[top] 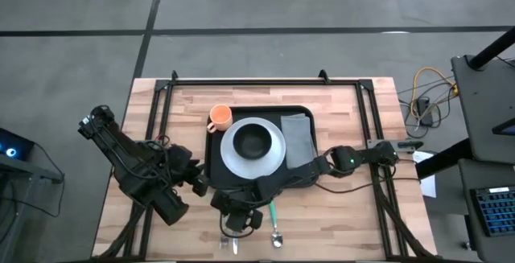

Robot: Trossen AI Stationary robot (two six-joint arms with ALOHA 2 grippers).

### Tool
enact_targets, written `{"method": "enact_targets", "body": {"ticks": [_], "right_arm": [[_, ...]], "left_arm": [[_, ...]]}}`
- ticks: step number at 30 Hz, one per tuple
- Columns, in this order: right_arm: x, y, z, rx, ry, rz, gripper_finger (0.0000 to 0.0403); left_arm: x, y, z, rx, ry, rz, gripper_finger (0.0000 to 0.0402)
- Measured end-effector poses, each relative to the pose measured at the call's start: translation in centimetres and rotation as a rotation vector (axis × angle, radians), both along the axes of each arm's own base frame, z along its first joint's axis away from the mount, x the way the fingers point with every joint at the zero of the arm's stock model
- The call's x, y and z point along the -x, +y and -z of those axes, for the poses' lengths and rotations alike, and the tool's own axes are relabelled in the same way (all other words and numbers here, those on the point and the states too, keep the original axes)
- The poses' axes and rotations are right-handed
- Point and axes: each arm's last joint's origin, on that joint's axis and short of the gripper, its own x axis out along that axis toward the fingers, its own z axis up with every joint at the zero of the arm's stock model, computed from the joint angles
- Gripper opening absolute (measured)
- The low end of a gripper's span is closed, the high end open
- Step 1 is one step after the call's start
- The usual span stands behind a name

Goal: Set up tray
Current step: Put the blue fork on the gray napkin to the right of the white plate

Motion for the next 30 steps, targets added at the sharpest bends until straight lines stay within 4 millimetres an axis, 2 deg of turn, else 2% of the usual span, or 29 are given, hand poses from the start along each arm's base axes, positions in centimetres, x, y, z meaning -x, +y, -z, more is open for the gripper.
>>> {"method": "enact_targets", "body": {"ticks": [13,30], "right_arm": [[-0.2,0.3,0.4,-0.06,-0.006,-0.031,0.0118],[-0.1,0.3,2.1,-0.072,-0.03,-0.028,0.0112]], "left_arm": [[0.0,0.0,0.0,-0.013,0.012,0.016,0.0098],[-0.1,-0.1,0.1,-0.009,0.008,0.013,0.0098]]}}
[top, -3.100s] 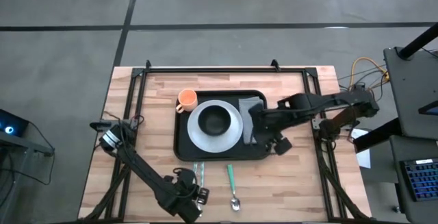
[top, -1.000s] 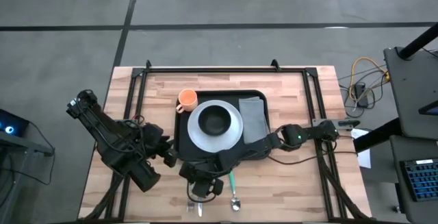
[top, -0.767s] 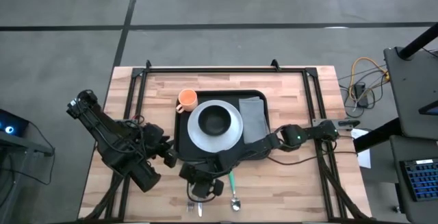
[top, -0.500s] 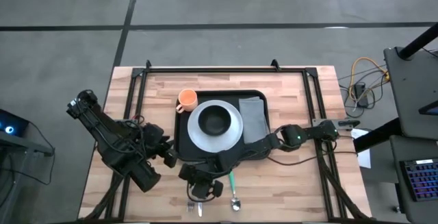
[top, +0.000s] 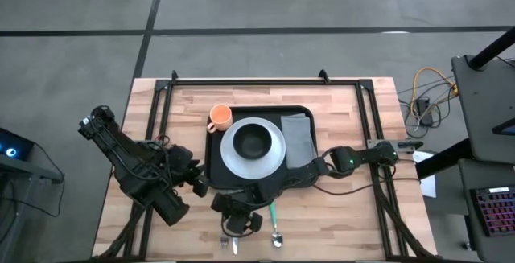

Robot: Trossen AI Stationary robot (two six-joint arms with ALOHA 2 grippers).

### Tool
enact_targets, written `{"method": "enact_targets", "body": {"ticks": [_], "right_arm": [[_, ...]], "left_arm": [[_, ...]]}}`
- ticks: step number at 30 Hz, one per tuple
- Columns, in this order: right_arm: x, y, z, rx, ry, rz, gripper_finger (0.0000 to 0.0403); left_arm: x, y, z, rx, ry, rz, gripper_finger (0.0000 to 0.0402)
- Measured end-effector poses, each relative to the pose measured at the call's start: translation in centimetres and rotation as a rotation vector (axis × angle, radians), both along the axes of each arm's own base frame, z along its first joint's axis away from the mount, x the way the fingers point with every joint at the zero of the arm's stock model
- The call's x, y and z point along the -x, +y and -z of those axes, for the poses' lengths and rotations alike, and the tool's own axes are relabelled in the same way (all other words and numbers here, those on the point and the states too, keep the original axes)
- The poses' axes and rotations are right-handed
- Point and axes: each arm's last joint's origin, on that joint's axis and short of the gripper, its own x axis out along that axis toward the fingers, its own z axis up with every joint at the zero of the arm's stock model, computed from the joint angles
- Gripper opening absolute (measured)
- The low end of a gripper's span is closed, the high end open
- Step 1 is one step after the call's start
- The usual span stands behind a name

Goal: Set up tray
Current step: Put the blue fork on the gray napkin to the right of the white plate

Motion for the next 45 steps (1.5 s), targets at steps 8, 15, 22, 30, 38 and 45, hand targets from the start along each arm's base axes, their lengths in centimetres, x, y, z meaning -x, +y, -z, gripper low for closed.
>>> {"method": "enact_targets", "body": {"ticks": [8,15,22,30,38,45], "right_arm": [[0.0,-0.2,0.3,0.006,0.006,0.002,0.0112],[0.2,-0.6,1.0,0.008,0.029,0.013,0.0111],[0.3,-0.6,1.3,0.008,0.038,0.017,0.0111],[0.4,-0.7,1.4,-0.009,0.069,0.049,0.0111],[0.6,-0.7,1.4,-0.016,0.101,0.071,0.0111],[0.7,-0.7,1.5,-0.02,0.114,0.082,0.0111]], "left_arm": [[0.0,0.0,0.0,0.001,-0.001,-0.001,0.0098],[-0.1,-0.1,0.0,0.008,-0.009,0.0,0.0098],[-0.1,-0.1,0.0,0.007,-0.009,0.0,0.0098],[-0.1,-0.1,0.0,0.006,-0.008,0.002,0.0098],[-0.1,-0.1,0.0,0.012,-0.014,0.002,0.0098],[-0.1,-0.1,0.0,0.012,-0.013,0.002,0.0098]]}}
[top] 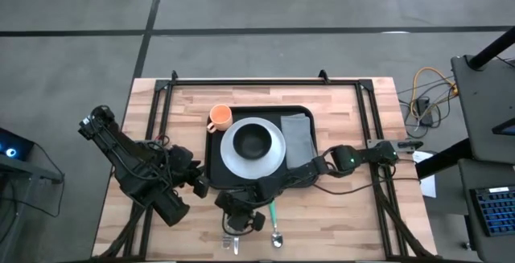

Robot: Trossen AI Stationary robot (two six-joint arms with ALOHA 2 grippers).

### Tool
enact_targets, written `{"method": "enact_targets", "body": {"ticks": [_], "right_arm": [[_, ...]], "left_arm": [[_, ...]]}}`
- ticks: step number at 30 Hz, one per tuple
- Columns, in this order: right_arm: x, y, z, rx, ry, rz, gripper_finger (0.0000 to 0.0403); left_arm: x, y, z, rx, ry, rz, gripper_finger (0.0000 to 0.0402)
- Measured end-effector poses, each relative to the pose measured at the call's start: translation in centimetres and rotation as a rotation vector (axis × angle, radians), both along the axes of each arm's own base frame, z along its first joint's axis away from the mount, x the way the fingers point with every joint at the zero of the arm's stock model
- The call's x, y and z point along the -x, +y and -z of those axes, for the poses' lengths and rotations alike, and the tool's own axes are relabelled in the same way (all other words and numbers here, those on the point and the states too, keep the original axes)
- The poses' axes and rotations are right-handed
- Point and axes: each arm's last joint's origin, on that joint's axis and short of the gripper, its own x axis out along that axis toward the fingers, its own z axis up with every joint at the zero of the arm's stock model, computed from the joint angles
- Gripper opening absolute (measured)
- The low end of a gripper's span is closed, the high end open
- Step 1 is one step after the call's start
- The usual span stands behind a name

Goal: Set up tray
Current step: Put the blue fork on the gray napkin to the right of the white plate

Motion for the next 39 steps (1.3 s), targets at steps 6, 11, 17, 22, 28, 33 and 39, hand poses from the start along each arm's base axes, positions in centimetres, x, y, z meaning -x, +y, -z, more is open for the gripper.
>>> {"method": "enact_targets", "body": {"ticks": [6,11,17,22,28,33,39], "right_arm": [[0.1,0.3,-0.1,0.019,-0.013,-0.018,0.0111],[-0.3,0.5,-1.0,0.018,-0.039,-0.029,0.0111],[-0.6,0.7,-1.7,0.011,-0.082,-0.045,0.0111],[-0.6,0.8,-1.7,-0.001,-0.085,-0.066,0.0111],[-0.8,0.7,-1.6,-0.005,-0.119,-0.078,0.0111],[-0.8,0.4,-1.3,-0.007,-0.11,-0.071,0.0111],[-0.6,-0.1,-0.3,-0.025,-0.066,-0.048,0.0107]], "left_arm": [[0.0,0.0,0.0,-0.004,0.003,0.005,0.0098],[0.0,0.0,0.0,-0.011,0.009,0.015,0.0098],[0.0,0.0,0.0,-0.011,0.01,0.016,0.0098],[0.0,0.0,0.0,-0.011,0.01,0.016,0.0098],[0.0,0.0,0.0,-0.011,0.01,0.016,0.0098],[0.0,0.0,0.0,-0.011,0.009,0.016,0.0098],[0.0,0.0,0.0,-0.009,0.007,0.016,0.0098]]}}
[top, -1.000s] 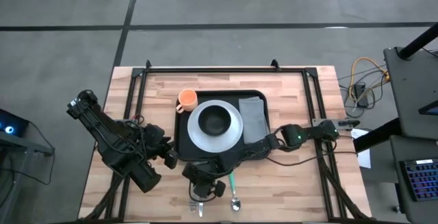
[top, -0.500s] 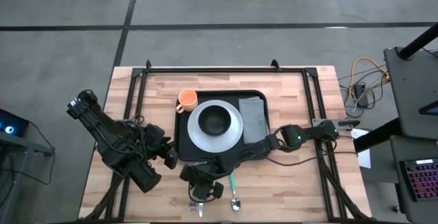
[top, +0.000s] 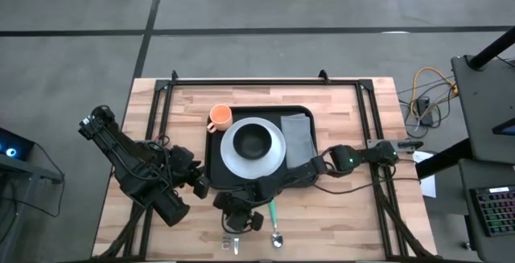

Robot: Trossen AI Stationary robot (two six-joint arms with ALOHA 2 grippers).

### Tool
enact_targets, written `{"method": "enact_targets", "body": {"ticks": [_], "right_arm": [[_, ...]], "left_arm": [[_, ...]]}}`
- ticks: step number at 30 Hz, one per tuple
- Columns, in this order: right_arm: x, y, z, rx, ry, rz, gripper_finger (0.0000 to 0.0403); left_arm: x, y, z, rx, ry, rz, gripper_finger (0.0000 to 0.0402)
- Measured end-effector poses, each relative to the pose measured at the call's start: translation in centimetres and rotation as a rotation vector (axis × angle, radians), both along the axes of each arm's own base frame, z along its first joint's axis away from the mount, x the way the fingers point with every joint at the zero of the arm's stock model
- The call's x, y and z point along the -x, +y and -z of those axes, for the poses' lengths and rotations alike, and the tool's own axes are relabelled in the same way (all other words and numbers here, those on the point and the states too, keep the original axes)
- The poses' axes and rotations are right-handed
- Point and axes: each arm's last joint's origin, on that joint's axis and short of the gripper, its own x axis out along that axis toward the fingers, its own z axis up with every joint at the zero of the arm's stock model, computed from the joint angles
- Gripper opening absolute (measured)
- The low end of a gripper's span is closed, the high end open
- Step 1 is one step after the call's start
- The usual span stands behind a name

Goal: Set up tray
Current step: Put the blue fork on the gray napkin to the right of the white plate

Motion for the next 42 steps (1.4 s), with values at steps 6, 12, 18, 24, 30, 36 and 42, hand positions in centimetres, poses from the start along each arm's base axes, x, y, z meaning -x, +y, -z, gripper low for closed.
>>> {"method": "enact_targets", "body": {"ticks": [6,12,18,24,30,36,42], "right_arm": [[0.1,-0.1,0.2,-0.028,0.025,0.004,0.0093],[0.2,0.0,0.3,-0.034,0.035,0.009,0.0053],[0.2,0.0,0.1,-0.039,0.036,0.012,0.0013],[0.1,0.0,-0.3,-0.038,0.032,0.018,0.001],[0.1,0.3,-2.4,0.037,0.067,0.099,0.0007],[0.6,1.3,-4.8,0.103,0.076,0.153,0.0007],[0.6,1.3,-5.2,0.092,0.081,0.18,0.0008]], "left_arm": [[-0.1,-0.1,0.0,0.007,-0.008,0.0,0.0098],[-0.1,-0.1,0.0,0.009,-0.01,0.0,0.0098],[-0.1,-0.1,0.0,0.012,-0.009,0.001,0.0098],[-0.1,-0.2,0.0,0.015,-0.011,0.003,0.0098],[-0.1,-0.2,0.0,0.009,-0.006,0.012,0.0098],[-0.1,-0.2,0.0,-0.019,0.016,0.047,0.0098],[-0.1,-0.2,0.0,-0.045,0.037,0.081,0.0098]]}}
